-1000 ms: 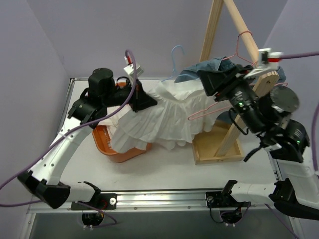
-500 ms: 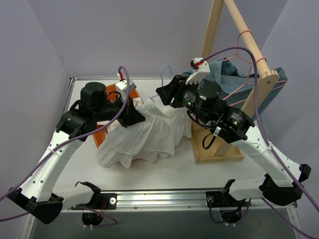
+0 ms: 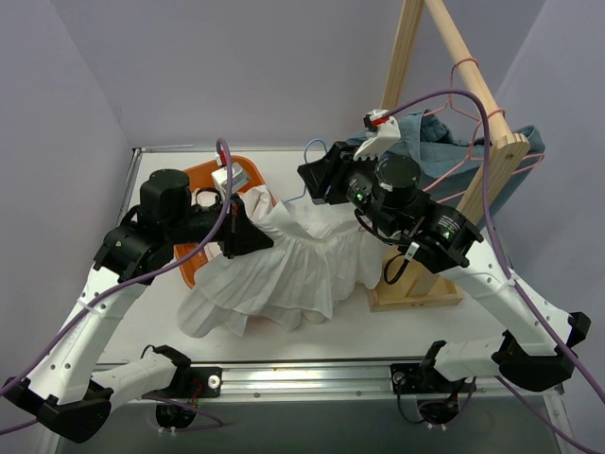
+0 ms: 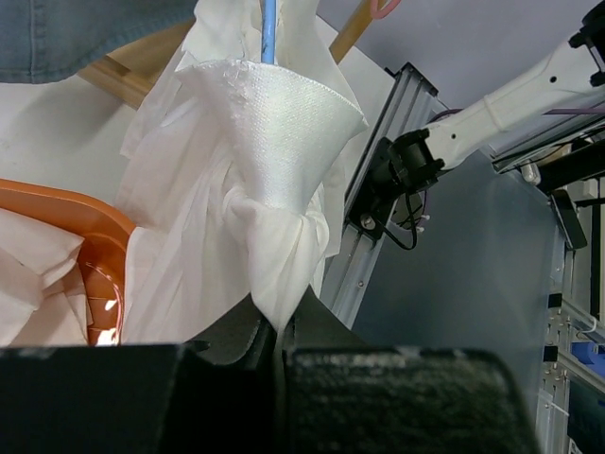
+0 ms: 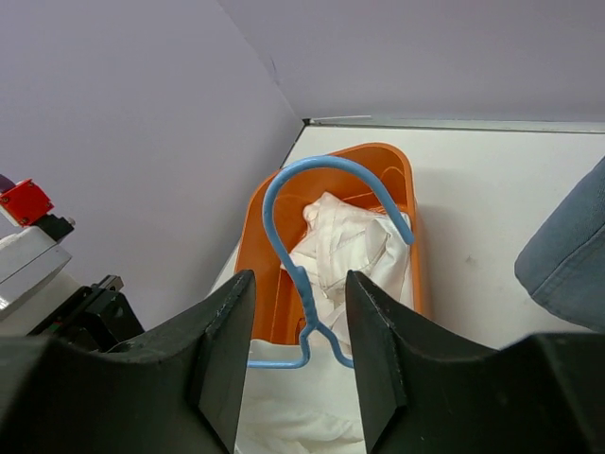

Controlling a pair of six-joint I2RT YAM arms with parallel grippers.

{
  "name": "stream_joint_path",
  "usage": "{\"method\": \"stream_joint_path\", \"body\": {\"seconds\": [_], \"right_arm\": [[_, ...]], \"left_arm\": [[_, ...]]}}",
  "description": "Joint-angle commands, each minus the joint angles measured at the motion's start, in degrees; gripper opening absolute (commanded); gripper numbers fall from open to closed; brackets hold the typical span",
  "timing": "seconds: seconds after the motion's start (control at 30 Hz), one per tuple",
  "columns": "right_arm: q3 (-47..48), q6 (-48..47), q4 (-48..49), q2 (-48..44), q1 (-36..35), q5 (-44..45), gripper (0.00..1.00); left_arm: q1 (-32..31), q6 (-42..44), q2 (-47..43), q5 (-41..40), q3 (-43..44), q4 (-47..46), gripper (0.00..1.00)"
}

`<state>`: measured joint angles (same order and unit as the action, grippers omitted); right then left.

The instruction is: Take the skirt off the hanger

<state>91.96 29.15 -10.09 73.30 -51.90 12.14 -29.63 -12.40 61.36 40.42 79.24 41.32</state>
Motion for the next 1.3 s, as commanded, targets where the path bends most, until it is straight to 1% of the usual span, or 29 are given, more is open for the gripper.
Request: {"method": "stream_joint_path", "body": {"seconds": [0.0,0.17,0.27,0.4,0.5,0.53,0.6,0.63,0.67,0.7,0.73,0.77,0.8,0.9,0.97,1.1,1.27], "right_arm": [[-0.5,0.6,3.1,0.9,-0.8,0.5,0.38],[-1.8,0.6,2.7,0.9,-1.8,2.4,0.38],[-2.7,0.3,2.5,0.4,-2.0,3.4,0.37],[-3.0,0.1,2.1,0.6,-2.0,3.8,0.34],[-3.8,0.1,2.1,1.1,-2.2,4.1,0.28],[-4.0,0.2,2.4,1.2,-2.2,4.2,0.17],[-4.3,0.2,2.5,1.6,-2.6,4.6,0.00],[-4.4,0.3,2.8,1.5,-2.9,5.1,0.00],[-4.7,0.3,3.0,1.4,-3.0,5.4,0.00],[-4.8,0.1,3.0,1.1,-3.6,6.7,0.00],[-4.7,0.0,2.9,0.5,-3.7,7.6,0.00],[-4.8,0.1,2.7,0.2,-3.8,8.5,0.00],[-4.8,0.1,2.4,-0.3,-3.9,9.7,0.00],[-4.4,-0.1,1.0,-1.9,-4.0,11.1,0.00],[-4.3,0.0,-0.4,-3.4,-3.9,12.4,0.00],[-4.3,0.0,-1.8,-6.1,-3.9,13.2,0.00],[-4.6,-0.7,-4.6,-9.9,-3.9,16.9,0.00]], "left_arm": [[0.1,-1.8,-0.6,3.0,1.9,-6.8,0.02],[0.1,-2.9,0.7,2.4,5.1,-6.6,0.02],[0.1,-3.2,0.9,2.8,5.3,-6.8,0.02],[0.1,-3.2,0.4,3.0,5.0,-6.5,0.02],[0.1,-3.5,0.2,3.0,5.0,-6.6,0.02],[0.1,-3.5,0.2,3.0,5.1,-6.6,0.02],[0.2,-3.5,0.0,3.0,5.0,-6.6,0.02],[0.1,-3.5,-0.1,3.0,5.0,-6.4,0.03],[0.1,-2.9,-0.1,3.1,5.0,-6.3,0.16],[0.1,-2.4,-0.5,3.1,4.9,-5.9,0.23],[0.1,-1.8,-0.8,2.4,4.8,-5.5,0.33],[0.1,-0.2,-1.2,1.3,4.3,-4.1,0.51],[0.1,0.8,-2.2,-1.3,3.8,-3.2,0.54],[0.1,4.1,-4.3,-5.1,1.5,0.2,0.61],[0.1,5.4,-5.5,-7.3,-0.3,1.5,0.63],[0.1,6.2,-8.1,-10.4,-6.1,3.0,0.64],[0.2,5.7,-11.7,-16.4,-9.5,3.2,0.64]]}}
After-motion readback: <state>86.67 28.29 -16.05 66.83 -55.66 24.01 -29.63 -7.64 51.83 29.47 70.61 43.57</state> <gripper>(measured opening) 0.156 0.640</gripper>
